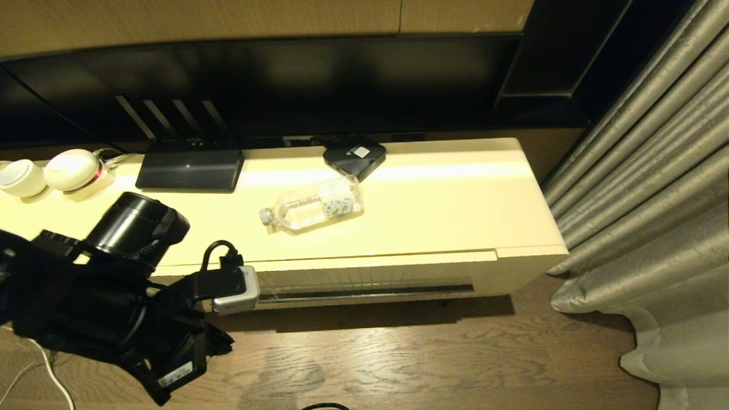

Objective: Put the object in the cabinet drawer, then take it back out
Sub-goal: Open the drawer

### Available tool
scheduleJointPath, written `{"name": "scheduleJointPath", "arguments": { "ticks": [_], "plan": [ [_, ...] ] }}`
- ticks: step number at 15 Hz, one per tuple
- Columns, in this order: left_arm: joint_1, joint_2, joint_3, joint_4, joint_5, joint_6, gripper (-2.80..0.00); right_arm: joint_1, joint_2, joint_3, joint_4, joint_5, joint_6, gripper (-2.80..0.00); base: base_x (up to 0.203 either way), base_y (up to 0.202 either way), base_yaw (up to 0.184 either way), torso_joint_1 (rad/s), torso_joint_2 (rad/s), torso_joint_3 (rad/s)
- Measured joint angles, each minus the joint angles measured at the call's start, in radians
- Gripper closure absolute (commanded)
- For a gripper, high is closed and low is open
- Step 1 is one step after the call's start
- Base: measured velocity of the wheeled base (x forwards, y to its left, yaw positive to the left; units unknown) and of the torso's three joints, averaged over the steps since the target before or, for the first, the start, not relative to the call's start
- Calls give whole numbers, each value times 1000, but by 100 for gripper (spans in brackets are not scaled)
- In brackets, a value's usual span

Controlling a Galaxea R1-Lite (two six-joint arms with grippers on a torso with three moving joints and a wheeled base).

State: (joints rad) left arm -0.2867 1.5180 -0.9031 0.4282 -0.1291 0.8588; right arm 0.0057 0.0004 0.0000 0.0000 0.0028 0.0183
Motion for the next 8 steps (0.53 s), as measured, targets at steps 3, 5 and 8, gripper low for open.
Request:
{"name": "scheduleJointPath", "arguments": {
  "ticks": [3, 5, 8],
  "plan": [
    [-37, 95, 125, -320, 79, 1, 0, 0, 0, 0, 0, 0, 0, 0, 0, 0, 0, 0, 0, 0],
    [-76, 152, 152, -438, 103, 1, 0, 0, 0, 0, 0, 0, 0, 0, 0, 0, 0, 0, 0, 0],
    [-121, 211, 153, -472, 191, 1, 0, 0, 0, 0, 0, 0, 0, 0, 0, 0, 0, 0, 0, 0]
  ]
}}
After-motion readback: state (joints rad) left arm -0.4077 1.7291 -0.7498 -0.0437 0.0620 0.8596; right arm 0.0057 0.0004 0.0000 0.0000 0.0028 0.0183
